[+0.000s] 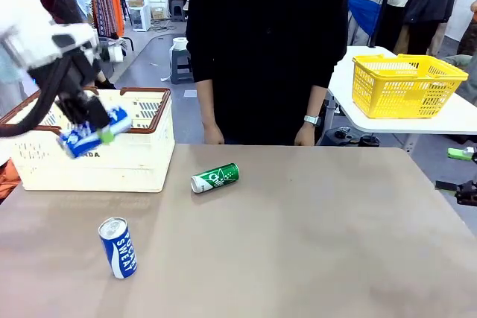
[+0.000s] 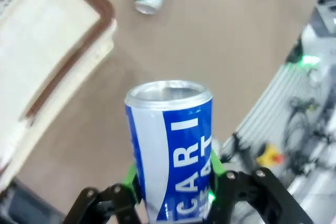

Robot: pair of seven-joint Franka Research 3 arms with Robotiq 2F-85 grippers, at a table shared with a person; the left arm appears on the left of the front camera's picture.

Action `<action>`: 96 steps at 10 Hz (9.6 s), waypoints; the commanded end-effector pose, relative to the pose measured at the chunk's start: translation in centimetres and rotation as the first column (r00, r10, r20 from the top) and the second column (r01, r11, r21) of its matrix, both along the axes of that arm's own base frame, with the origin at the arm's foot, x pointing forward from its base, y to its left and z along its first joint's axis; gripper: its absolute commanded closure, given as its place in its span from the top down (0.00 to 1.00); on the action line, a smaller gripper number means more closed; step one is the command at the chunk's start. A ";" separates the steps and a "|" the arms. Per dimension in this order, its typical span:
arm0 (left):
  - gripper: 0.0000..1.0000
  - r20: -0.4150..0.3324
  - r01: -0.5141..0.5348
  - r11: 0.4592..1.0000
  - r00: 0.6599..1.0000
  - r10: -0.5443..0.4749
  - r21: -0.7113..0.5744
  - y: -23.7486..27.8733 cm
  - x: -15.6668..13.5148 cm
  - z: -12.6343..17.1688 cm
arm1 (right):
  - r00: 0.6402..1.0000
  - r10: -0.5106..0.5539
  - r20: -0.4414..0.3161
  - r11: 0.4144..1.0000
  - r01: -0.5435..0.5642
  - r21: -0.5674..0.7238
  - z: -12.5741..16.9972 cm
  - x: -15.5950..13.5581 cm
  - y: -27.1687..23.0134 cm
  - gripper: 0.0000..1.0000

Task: Place the drinks into the Shopping basket.
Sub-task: Pick up one drink and place it into the Shopping basket.

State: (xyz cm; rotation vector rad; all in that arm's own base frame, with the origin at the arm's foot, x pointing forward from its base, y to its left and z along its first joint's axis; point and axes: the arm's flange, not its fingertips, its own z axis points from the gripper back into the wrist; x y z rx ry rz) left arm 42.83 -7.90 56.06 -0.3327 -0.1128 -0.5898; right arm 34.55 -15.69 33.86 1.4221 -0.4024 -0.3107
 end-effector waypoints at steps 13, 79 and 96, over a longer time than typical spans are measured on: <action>0.00 0.088 -0.762 0.623 0.642 0.761 0.174 -0.4 17.5 -3.1 | 1.000 0.010 -0.019 1.000 -0.010 0.000 0.5 0.0 -0.2 1.00; 1.00 0.002 -0.578 0.792 0.808 0.589 0.197 -4.0 -12.5 -8.5 | 1.000 0.010 -0.019 1.000 -0.010 0.000 0.5 0.0 -0.2 1.00; 0.00 -0.097 -0.527 0.749 0.789 0.607 0.401 -7.6 -12.3 -19.1 | 1.000 0.010 -0.019 1.000 -0.010 0.000 0.5 0.0 -0.2 1.00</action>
